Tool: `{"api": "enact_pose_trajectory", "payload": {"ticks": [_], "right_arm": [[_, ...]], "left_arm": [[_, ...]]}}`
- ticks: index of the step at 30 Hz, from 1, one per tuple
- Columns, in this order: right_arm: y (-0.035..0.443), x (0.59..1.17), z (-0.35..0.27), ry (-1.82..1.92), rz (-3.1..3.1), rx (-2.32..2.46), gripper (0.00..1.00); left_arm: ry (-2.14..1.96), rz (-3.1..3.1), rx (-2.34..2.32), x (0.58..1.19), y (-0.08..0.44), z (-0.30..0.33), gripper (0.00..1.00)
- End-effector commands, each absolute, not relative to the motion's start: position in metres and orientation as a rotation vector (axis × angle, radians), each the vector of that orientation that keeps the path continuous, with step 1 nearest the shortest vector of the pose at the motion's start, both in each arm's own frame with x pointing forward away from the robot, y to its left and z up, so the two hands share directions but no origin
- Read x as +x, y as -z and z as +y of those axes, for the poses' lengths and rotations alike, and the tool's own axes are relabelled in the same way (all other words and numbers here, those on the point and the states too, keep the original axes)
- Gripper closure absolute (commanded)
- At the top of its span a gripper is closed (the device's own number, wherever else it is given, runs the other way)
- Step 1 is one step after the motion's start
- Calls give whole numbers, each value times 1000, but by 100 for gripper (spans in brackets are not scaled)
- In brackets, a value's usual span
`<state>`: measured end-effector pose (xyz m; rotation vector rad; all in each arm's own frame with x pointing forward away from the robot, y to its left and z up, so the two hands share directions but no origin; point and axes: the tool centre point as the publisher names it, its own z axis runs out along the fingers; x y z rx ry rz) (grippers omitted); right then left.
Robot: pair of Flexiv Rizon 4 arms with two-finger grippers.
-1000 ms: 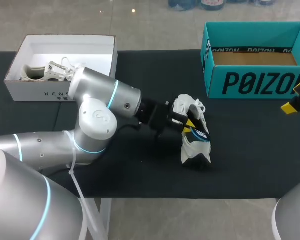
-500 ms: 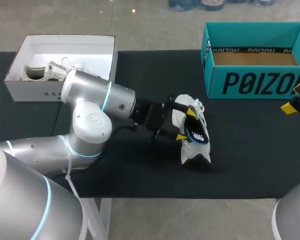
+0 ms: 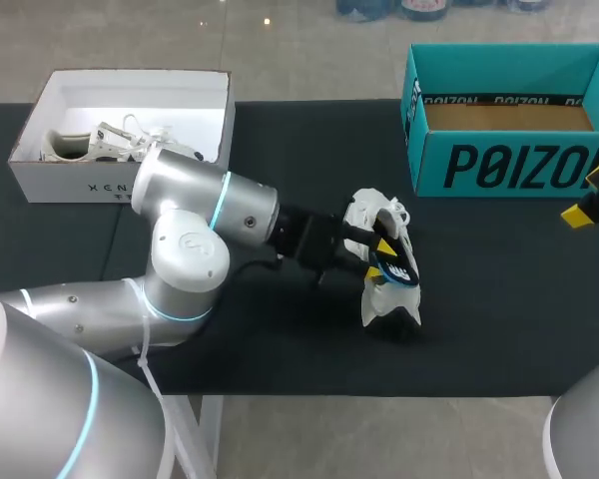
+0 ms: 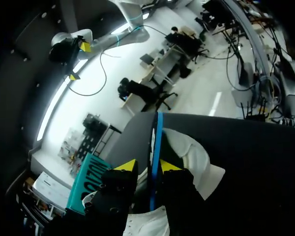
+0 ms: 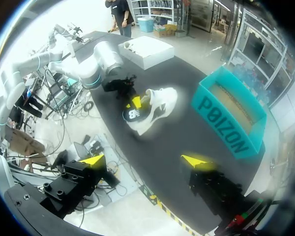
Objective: Take the shoe out of the shoebox, open the shoe tongue, remove and reinsert the insole, then place the shoe into the shoebox
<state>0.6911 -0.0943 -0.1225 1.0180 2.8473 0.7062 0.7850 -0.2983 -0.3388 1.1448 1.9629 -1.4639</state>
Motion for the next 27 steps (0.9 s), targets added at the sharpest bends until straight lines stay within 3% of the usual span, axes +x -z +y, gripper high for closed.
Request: {"api": "enact_pose_trajectory", "payload": {"ticks": [1, 23, 25, 26, 27], "right_arm": [[122, 694, -93, -701, 2853, 1021, 0], [122, 694, -93, -701, 2853, 1021, 0], [122, 694, -93, -701, 2853, 1021, 0], [122, 694, -93, -701, 2853, 1021, 0], [122, 694, -93, -701, 2853, 1021, 0]], "left_arm": [[1465, 1962, 1161, 789, 340, -301, 100], [1389, 1971, 1276, 811, 354, -306, 100], [1398, 1974, 1268, 806, 352, -306, 52], [1401, 1978, 1263, 805, 353, -306, 9], [1401, 1980, 1257, 804, 353, -304, 0]]}}
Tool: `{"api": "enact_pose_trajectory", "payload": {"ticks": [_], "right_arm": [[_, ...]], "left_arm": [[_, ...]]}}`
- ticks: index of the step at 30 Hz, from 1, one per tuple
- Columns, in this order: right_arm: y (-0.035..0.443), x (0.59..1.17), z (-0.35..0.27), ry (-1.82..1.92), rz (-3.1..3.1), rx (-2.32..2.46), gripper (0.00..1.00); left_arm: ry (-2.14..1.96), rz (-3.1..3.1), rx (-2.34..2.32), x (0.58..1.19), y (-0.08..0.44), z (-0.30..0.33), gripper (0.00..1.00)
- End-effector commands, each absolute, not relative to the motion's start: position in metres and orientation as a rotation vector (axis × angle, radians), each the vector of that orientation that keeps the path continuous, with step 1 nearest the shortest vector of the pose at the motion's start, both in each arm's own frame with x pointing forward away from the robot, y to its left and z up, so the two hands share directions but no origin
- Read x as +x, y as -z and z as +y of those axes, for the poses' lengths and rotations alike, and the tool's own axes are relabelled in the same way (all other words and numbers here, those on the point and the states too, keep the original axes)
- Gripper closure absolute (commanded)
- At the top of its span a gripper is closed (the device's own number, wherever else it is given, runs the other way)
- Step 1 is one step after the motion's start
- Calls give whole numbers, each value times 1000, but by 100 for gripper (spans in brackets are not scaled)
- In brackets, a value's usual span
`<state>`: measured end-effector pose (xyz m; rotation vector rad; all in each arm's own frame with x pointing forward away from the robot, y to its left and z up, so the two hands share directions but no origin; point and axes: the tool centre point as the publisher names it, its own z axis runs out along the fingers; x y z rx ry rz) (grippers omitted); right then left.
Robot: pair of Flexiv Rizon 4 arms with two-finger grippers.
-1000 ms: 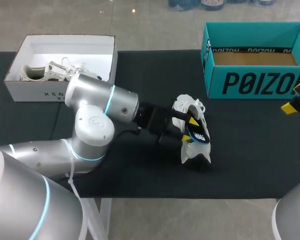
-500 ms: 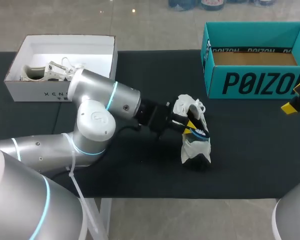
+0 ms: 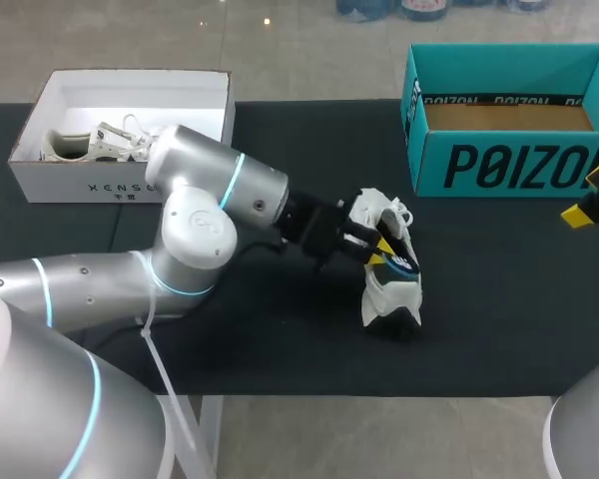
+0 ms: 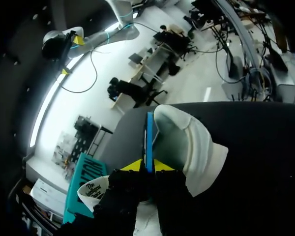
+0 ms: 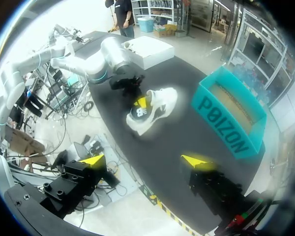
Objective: Take the shoe out of the shoebox, open the shoe tongue, remove and reinsert the insole, then place the shoe into the shoebox
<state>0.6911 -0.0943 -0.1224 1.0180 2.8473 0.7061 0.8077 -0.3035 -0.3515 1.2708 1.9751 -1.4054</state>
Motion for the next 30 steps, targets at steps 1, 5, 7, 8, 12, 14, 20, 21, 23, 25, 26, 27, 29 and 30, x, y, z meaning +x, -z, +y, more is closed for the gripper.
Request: {"api": "enact_pose_trajectory", "payload": {"ticks": [1, 5, 7, 8, 12, 14, 20, 21, 23, 25, 26, 27, 29, 30], "right_arm": [[122, 694, -93, -701, 2853, 1021, 0], [122, 694, -93, -701, 2853, 1021, 0], [122, 694, -93, -701, 2853, 1021, 0], [122, 694, -93, -701, 2853, 1021, 0], [122, 694, -93, -701, 2853, 1021, 0], [122, 694, -93, -701, 2853, 1021, 0], [122, 694, -93, -701, 2853, 1021, 0], [122, 694, -93, -701, 2853, 1021, 0], [122, 694, -93, -701, 2853, 1021, 0], [122, 694, -93, -701, 2853, 1021, 0], [122, 694, -93, -701, 2853, 1021, 0], [122, 694, -93, -701, 2853, 1021, 0], [122, 694, -93, -701, 2853, 1021, 0], [122, 694, -93, -701, 2853, 1021, 0]], "left_arm": [[1400, 1982, 1251, 803, 351, -302, 0], [1414, 1977, 1207, 798, 345, -296, 0], [1421, 1971, 1184, 796, 341, -293, 15], [1419, 1972, 1186, 795, 340, -292, 21], [1423, 1961, 1186, 789, 334, -294, 43], [1425, 1958, 1187, 787, 333, -295, 55], [1448, 1945, 1193, 779, 332, -302, 79], [1451, 1945, 1196, 778, 332, -302, 86], [1457, 1945, 1201, 777, 333, -302, 100], [1459, 1948, 1203, 775, 334, -301, 100], [1459, 1950, 1204, 775, 334, -300, 100], [1459, 1952, 1204, 775, 334, -300, 100], [1455, 1952, 1210, 776, 335, -300, 100], [1451, 1950, 1216, 777, 335, -301, 100]]}}
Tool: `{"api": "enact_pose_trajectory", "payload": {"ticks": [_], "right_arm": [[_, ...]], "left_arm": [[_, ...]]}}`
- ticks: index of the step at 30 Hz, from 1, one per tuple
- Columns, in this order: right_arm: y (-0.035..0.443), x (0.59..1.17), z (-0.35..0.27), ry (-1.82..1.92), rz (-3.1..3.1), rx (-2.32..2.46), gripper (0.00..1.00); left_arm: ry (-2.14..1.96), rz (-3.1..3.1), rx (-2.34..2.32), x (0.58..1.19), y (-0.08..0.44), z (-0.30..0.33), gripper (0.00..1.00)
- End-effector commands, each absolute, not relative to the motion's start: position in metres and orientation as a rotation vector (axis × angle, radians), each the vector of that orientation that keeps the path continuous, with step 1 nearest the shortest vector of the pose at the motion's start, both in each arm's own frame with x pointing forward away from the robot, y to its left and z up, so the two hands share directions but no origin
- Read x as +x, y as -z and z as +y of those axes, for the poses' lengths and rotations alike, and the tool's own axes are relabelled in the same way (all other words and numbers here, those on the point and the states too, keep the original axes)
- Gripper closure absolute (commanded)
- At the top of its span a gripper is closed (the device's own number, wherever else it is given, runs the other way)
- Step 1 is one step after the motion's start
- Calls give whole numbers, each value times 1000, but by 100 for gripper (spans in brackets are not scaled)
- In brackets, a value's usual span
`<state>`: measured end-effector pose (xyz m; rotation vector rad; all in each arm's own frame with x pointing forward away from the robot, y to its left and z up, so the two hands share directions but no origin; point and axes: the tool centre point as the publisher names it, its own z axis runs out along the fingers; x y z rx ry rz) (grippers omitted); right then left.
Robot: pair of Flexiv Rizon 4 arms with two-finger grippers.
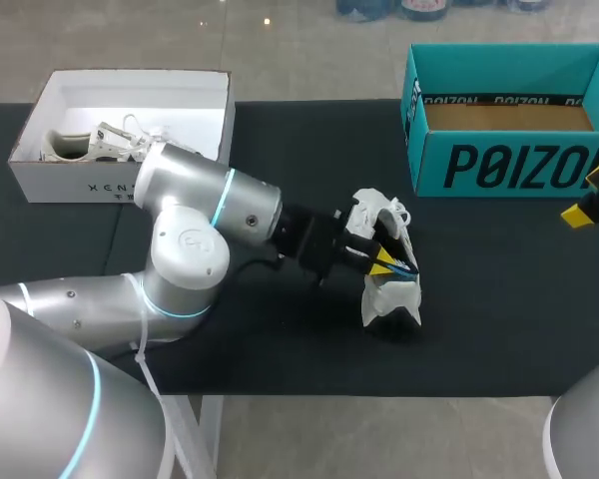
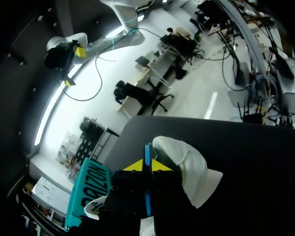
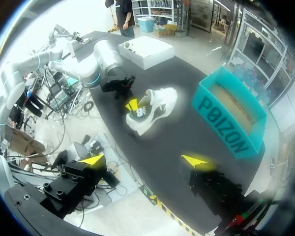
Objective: Take the shoe out of the shoebox, open the shoe tongue, remove and reinsert the insole, then place the shoe into the shoebox
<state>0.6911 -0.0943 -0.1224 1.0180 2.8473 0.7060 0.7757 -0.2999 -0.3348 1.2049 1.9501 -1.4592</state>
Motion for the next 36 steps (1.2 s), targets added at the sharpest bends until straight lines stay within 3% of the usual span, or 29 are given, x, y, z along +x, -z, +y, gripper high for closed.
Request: {"api": "enact_pose_trajectory", "payload": {"ticks": [1, 23, 25, 26, 27, 28, 36], "right_arm": [[122, 694, -93, -701, 2853, 1021, 0], [122, 694, -93, -701, 2853, 1021, 0], [122, 694, -93, -701, 2853, 1021, 0], [122, 694, -93, -701, 2853, 1021, 0], [122, 694, -93, -701, 2853, 1021, 0], [122, 694, -93, -701, 2853, 1021, 0], [122, 694, -93, -701, 2853, 1021, 0]], "left_arm": [[1450, 1949, 1221, 778, 336, -301, 100], [1423, 2002, 1322, 792, 369, -317, 100], [1422, 2016, 1325, 790, 368, -311, 67], [1413, 2026, 1325, 790, 367, -307, 45], [1410, 2038, 1317, 790, 365, -303, 15], [1401, 2047, 1313, 789, 363, -297, 0], [1348, 2071, 1280, 795, 344, -270, 0]]}}
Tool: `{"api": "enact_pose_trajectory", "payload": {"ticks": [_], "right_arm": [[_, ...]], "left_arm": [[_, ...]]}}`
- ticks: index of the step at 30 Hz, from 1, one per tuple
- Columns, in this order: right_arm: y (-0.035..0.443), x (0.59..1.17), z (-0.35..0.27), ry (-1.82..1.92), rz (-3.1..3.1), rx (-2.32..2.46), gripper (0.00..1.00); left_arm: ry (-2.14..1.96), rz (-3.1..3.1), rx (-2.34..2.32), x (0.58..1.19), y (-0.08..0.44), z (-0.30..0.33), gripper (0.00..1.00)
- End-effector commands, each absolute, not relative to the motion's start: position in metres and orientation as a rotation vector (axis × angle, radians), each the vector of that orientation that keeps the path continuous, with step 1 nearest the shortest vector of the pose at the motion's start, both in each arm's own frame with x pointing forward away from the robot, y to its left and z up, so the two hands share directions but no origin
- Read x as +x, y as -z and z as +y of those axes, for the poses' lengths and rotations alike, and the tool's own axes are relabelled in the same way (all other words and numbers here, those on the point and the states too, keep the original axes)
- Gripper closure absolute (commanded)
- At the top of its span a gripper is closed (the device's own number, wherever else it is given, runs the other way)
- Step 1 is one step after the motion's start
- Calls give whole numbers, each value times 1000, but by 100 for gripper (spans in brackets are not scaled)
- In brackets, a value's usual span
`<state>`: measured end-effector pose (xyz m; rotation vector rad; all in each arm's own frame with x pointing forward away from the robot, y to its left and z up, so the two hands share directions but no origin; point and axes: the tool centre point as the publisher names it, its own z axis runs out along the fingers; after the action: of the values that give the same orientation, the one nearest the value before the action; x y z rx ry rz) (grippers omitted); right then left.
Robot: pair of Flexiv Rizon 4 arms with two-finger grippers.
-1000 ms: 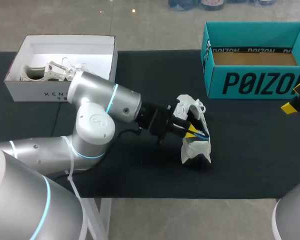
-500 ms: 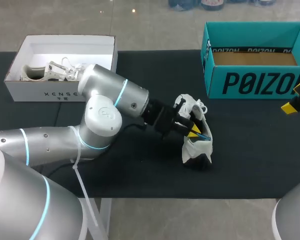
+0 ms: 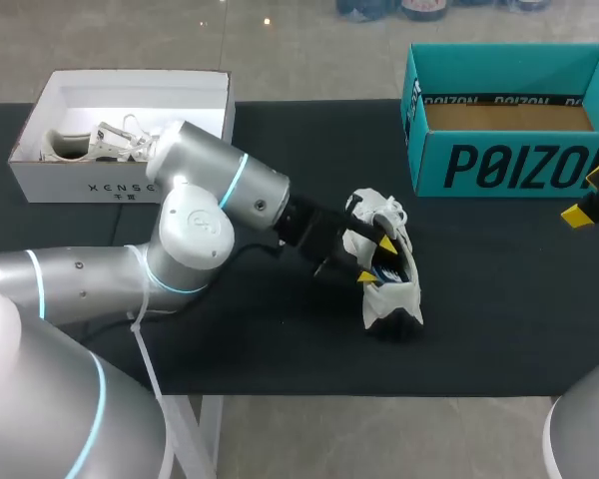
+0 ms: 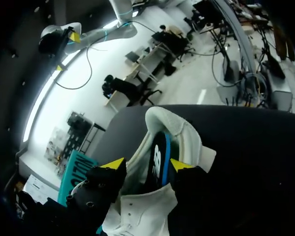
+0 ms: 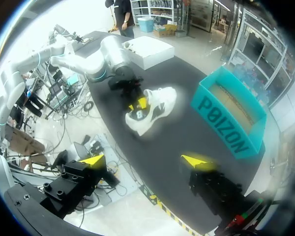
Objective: Take the shoe out of the shoebox, open the shoe tongue, remove and reinsert the insole, then place the shoe into the shoebox
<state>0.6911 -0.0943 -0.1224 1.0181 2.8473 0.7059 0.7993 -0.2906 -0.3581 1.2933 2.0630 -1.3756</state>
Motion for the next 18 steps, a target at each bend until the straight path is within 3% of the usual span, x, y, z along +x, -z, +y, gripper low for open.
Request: {"api": "enact_pose_trajectory", "payload": {"ticks": [1, 9, 18], "right_arm": [[122, 694, -93, -701, 2853, 1021, 0], [122, 694, -93, -701, 2853, 1021, 0], [122, 694, -93, -701, 2853, 1021, 0]], "left_arm": [[1336, 2068, 1281, 797, 341, -267, 0], [1297, 2037, 1296, 808, 311, -265, 0], [952, 2206, 1833, 799, 293, -261, 0]]}}
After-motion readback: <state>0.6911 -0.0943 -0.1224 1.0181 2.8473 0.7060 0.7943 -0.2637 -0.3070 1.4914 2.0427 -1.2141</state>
